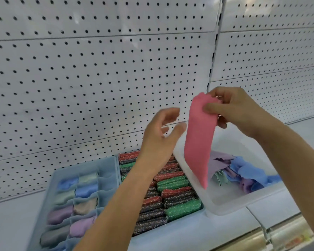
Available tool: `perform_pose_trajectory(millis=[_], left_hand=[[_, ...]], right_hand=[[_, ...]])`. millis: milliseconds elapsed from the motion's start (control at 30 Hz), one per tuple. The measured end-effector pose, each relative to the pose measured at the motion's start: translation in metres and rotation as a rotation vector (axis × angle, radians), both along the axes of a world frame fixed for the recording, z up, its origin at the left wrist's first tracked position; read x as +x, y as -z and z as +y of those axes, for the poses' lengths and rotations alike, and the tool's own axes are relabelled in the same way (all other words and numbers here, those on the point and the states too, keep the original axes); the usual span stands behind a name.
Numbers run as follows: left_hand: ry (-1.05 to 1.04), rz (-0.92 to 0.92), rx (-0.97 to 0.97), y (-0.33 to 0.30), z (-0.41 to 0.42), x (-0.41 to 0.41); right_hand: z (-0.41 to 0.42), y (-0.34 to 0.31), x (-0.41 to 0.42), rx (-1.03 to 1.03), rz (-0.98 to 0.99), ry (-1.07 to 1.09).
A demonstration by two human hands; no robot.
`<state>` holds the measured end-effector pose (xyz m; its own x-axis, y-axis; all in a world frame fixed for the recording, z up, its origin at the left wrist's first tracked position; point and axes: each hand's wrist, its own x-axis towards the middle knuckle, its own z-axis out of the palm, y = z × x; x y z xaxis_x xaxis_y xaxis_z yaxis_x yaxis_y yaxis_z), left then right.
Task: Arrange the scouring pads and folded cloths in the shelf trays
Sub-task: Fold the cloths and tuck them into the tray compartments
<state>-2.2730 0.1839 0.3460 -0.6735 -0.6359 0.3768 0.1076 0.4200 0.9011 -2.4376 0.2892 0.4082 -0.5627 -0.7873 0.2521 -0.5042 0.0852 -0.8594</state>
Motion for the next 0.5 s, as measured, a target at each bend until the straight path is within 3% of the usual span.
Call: perform_pose_trajectory(millis=[100, 200, 300, 400, 500], left_hand=[[-0.026, 0.188, 0.039, -0.021, 0.004, 0.015], [0.058, 0.146, 0.078, -0.024, 0.005, 0.026], [-0.012, 0.160, 0.089, -0.024, -0.002, 0.035], [-0.053, 0.182, 0.192, -0.026, -0.017, 0.051], [-0.048, 0.188, 0.314, -0.024, -0.032, 0.065]], right_hand=[[-0.010, -0.013, 0.032, -0.097, -0.102, -0.038], [-0.019, -0.017, 0.062, -0.173, -0.210, -0.092], [-0.025, -0.018, 0.081, -0.128, -0.331, -0.215], [-0.029, -0.020, 0.090, -0.094, -0.281, -0.291], [-0.032, -0.019, 0.091, -0.186, -0.176, -0.223]])
